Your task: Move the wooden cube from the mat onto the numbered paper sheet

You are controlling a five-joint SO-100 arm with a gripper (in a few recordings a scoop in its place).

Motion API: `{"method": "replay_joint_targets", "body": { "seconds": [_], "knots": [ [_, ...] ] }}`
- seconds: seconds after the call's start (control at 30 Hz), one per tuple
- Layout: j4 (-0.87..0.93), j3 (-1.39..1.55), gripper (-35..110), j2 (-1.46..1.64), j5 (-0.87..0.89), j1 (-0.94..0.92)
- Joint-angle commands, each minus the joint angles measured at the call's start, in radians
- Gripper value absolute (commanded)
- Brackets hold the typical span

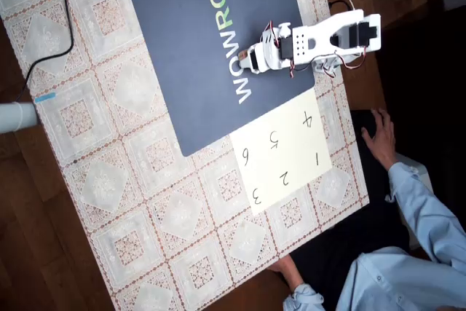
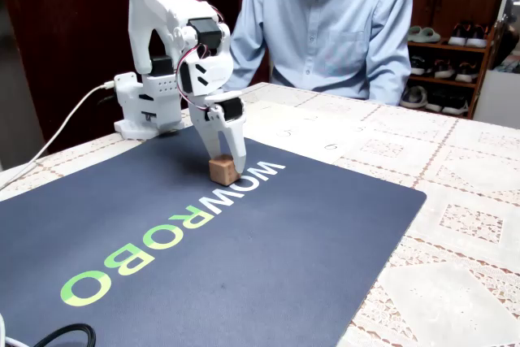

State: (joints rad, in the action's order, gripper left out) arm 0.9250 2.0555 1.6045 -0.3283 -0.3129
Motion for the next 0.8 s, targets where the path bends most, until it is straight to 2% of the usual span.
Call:
{"method": "replay_joint_targets", "body": {
  "seconds": [0.0, 0.27, 0.4, 0.57, 0.77],
  "knots": [
    [0.008, -0.021, 0, 0.002, -0.023, -0.011],
    [0.044, 0.009, 0, 0.132, -0.061, -0.021],
    [0.126, -0.008, 0, 0.29, -0.055, 0.061],
    [0.195, -0.02, 0, 0.468, 0.005, 0.284],
    [0.206, -0.11, 0, 0.423, 0.149, 0.661]
  ]
}}
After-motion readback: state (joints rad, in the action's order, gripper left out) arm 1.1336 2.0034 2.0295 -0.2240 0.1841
